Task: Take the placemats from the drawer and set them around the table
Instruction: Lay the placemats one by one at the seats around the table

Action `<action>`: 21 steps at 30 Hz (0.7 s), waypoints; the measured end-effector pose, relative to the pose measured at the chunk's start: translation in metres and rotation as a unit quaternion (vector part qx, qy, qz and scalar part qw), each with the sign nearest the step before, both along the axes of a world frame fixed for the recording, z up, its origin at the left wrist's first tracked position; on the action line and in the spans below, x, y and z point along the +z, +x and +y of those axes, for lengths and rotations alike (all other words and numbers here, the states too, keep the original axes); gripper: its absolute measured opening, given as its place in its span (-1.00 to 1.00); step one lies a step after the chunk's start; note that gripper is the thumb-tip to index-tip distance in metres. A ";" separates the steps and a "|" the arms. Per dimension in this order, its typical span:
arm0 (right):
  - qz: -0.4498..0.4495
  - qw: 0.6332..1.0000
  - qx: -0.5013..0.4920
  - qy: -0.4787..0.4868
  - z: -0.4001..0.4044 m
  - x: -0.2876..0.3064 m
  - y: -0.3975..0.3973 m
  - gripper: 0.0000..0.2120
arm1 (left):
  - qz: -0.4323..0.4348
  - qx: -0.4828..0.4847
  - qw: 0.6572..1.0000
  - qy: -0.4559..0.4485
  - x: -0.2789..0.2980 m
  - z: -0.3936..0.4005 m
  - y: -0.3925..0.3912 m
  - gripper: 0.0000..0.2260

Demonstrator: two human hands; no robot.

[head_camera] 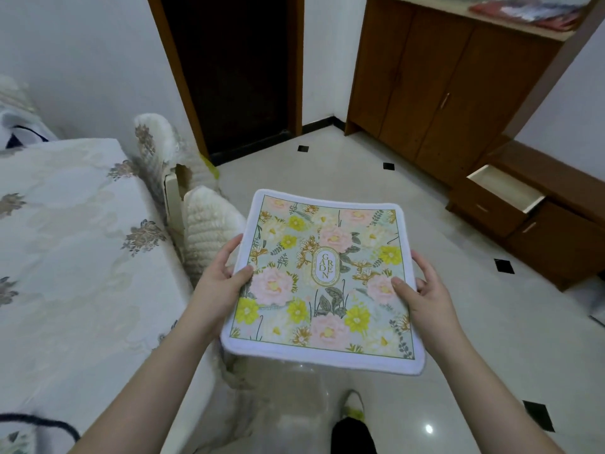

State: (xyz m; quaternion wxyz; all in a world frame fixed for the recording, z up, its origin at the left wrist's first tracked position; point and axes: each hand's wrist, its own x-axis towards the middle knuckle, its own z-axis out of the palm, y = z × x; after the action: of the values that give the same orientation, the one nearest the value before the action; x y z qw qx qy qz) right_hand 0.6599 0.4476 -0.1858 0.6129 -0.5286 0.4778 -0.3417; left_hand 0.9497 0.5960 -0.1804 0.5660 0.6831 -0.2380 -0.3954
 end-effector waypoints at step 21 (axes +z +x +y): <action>0.008 0.965 0.261 -0.002 -0.194 -0.001 0.156 -0.52 | -0.005 0.279 0.960 -0.009 0.005 -0.064 0.033 -0.49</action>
State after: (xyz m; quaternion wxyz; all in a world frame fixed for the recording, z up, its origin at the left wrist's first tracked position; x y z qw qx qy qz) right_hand 0.8161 0.2539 -0.1864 0.6762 -0.6384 0.3277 -0.1667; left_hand 0.9829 0.5315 -0.1749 0.6589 0.7192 -0.0447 -0.2159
